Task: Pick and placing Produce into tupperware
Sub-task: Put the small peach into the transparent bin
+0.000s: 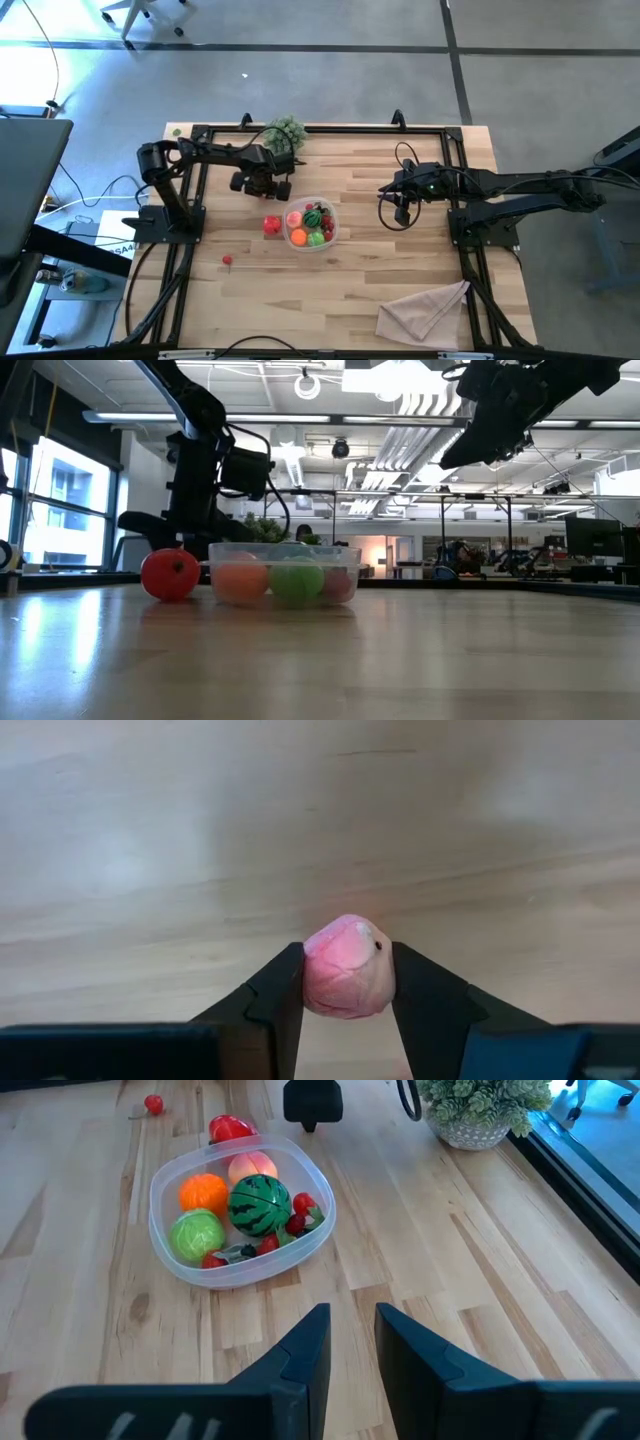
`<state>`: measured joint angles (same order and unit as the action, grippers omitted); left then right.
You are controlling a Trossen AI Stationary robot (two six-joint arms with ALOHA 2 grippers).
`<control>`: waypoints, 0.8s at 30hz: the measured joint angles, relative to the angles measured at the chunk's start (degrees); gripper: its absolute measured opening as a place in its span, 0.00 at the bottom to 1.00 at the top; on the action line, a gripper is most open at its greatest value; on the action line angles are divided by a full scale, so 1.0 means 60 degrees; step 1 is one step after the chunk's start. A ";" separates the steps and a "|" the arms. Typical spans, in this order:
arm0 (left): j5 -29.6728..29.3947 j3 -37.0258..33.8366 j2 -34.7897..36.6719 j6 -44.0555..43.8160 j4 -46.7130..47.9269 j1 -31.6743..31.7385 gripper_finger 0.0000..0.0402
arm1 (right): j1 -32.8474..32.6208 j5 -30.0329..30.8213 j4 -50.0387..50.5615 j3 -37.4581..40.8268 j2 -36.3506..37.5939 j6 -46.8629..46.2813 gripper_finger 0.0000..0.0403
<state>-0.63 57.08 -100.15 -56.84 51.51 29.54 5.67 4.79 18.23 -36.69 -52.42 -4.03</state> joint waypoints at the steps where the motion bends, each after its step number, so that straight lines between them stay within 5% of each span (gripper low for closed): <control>1: 0.0001 0.0052 0.0060 0.0000 0.0126 -0.0001 0.31 | 0.0000 -0.0003 -0.0002 0.0000 0.0000 0.0000 0.18; 12: -0.0043 0.1784 0.0987 0.0000 0.1759 -0.0695 0.31 | 0.0004 0.0001 -0.0002 0.0000 0.0000 0.0000 0.18; 24: -0.0851 0.4087 0.1172 0.0255 0.1690 -0.3019 0.31 | 0.0000 0.0001 0.0001 0.0000 0.0000 0.0000 0.18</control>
<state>-5.73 81.60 -93.12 -55.31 61.65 11.43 5.67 4.80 18.24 -36.69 -52.42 -4.03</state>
